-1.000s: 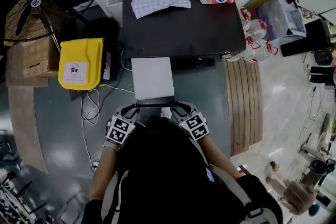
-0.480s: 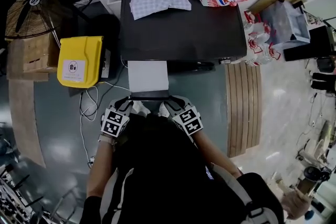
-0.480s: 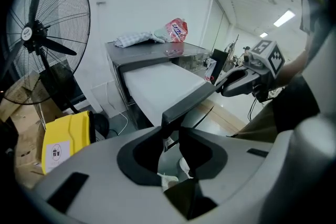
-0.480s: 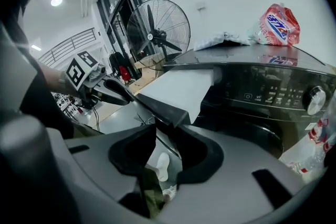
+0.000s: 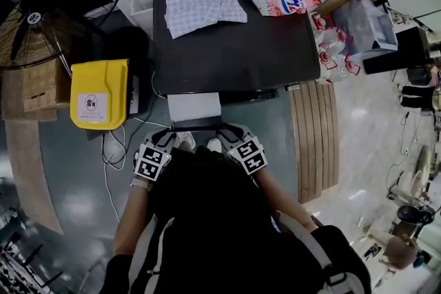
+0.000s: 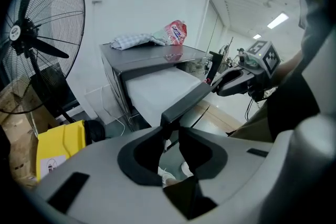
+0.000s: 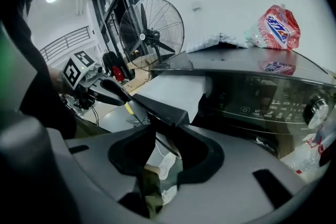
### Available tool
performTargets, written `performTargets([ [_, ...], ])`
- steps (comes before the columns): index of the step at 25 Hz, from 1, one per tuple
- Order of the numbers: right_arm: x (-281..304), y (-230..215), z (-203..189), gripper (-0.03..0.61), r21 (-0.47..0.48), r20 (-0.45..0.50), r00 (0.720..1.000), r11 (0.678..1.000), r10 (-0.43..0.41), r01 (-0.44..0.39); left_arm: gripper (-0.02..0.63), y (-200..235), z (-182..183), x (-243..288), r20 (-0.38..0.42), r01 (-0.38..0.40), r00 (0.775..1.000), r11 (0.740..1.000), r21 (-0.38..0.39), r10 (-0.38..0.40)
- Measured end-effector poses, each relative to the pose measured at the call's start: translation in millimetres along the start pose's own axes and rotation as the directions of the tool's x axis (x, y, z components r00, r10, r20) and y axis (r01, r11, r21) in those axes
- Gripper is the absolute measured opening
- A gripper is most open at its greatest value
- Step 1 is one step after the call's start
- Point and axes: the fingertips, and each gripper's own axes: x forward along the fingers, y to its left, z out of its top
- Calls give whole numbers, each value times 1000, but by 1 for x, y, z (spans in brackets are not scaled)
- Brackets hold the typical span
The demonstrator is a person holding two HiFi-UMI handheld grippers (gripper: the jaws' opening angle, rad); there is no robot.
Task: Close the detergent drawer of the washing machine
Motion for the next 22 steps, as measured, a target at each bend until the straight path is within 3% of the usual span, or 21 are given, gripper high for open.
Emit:
performTargets([
  [22,41,-49,66,149,47,20,991,990,-134,133,94,72,52,27,41,12,999,1000,16,-13],
])
